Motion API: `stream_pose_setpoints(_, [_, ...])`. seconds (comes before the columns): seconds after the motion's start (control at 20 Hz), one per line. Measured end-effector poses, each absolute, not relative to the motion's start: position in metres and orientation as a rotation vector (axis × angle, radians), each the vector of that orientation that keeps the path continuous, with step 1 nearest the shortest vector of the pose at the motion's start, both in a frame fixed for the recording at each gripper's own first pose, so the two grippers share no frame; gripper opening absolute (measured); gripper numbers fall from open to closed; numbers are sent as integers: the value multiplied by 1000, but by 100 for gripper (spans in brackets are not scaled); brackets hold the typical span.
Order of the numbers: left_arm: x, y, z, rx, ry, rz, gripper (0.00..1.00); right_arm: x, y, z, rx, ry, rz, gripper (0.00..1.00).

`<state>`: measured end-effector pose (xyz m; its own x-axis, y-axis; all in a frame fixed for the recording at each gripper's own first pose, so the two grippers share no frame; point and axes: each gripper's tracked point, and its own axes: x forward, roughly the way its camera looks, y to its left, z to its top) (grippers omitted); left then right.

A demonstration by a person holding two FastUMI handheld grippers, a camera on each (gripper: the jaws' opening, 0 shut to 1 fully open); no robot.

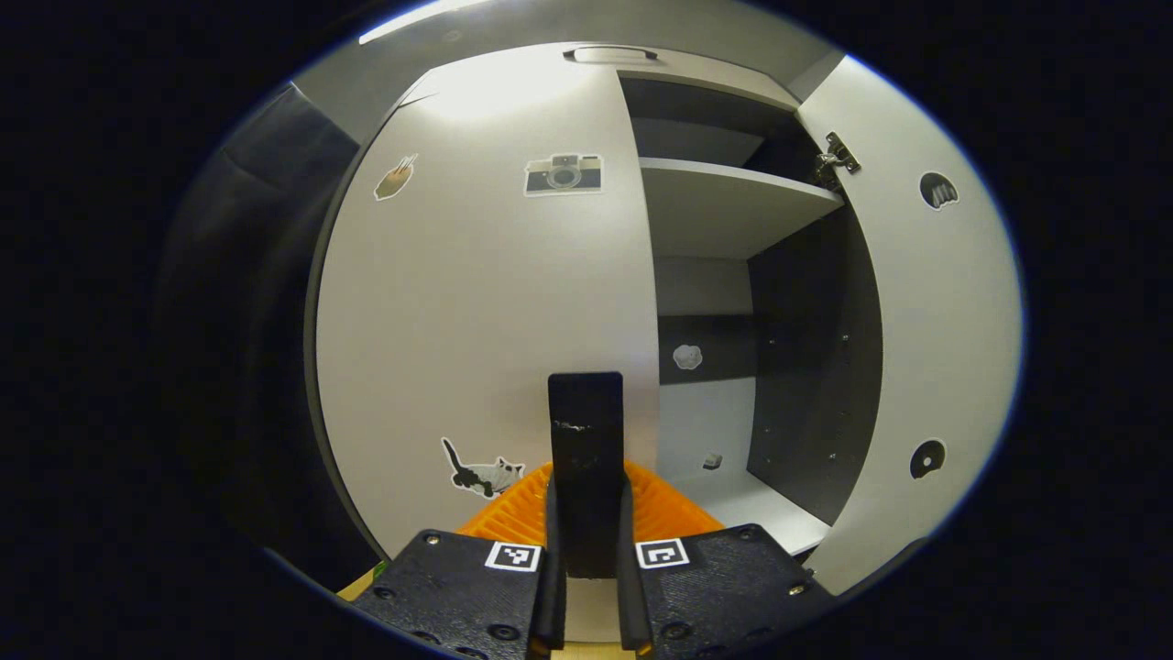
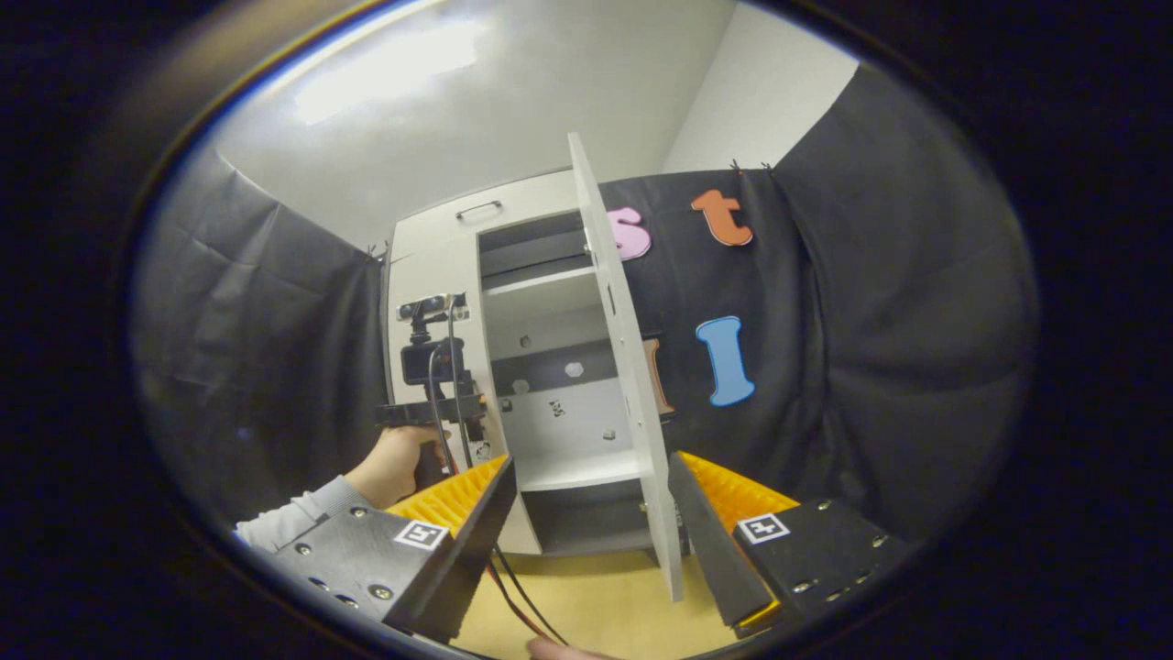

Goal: Open the right door of the double-door shoe cabinet with the right hand, and open the left door with the left hand.

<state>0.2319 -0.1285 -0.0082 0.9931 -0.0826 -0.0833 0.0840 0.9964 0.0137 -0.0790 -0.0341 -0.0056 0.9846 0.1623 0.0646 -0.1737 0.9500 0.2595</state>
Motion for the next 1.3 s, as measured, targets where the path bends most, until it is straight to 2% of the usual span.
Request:
stream_pose_setpoints(0.1, [218, -124, -9, 4, 94, -96, 24, -85, -32, -10, 286, -36, 167, 98])
stream_pose_setpoints(0.6, [163, -99, -7, -20, 120, -203, 24, -97, -6, -10, 254, -32, 166, 98])
stream_pose_setpoints(1.3, [121, -57, -4, -5, 114, -215, 23, -95, 10, -20, 234, -10, 185, 98])
